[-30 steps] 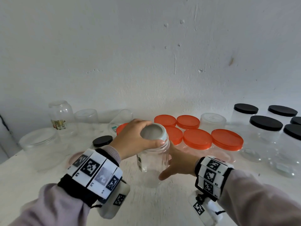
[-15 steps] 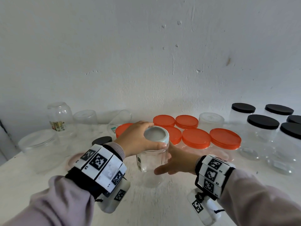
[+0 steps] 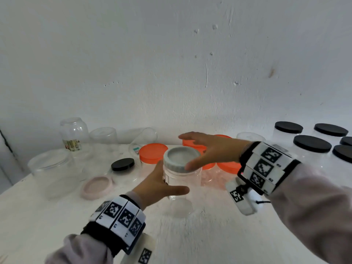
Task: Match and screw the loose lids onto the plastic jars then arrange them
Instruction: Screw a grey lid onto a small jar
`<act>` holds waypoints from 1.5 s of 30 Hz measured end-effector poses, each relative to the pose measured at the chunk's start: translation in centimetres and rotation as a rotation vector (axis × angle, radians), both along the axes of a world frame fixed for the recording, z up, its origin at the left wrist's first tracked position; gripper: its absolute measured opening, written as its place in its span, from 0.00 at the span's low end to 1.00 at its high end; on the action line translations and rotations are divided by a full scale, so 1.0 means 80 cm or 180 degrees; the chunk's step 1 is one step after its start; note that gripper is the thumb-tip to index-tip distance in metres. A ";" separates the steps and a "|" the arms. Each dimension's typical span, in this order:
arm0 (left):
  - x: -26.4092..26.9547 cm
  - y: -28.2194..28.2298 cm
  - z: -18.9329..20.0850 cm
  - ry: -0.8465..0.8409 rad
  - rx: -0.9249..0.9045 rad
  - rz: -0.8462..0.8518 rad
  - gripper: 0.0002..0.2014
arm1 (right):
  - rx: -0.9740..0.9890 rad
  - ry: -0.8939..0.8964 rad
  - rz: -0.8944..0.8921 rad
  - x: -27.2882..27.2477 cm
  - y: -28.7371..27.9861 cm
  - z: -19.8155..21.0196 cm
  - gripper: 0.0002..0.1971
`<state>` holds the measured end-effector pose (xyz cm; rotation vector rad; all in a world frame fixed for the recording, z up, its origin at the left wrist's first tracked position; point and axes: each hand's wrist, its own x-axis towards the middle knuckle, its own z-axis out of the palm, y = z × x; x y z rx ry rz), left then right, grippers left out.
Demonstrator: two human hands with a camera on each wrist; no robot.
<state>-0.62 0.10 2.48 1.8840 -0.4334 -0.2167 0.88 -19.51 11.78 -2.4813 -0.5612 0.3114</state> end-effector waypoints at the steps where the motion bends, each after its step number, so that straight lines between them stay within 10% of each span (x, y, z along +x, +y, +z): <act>1: 0.000 -0.003 -0.003 -0.0015 -0.0085 -0.0025 0.43 | -0.0278 -0.0056 0.0059 0.002 0.007 0.005 0.45; 16: 0.003 -0.002 -0.012 -0.0195 -0.0266 -0.0153 0.36 | -0.1653 -0.0130 0.0519 0.015 0.053 0.031 0.43; 45: 0.005 0.000 -0.018 -0.0249 -0.0359 -0.0213 0.40 | -0.2168 -0.0214 0.0072 0.008 0.071 0.024 0.47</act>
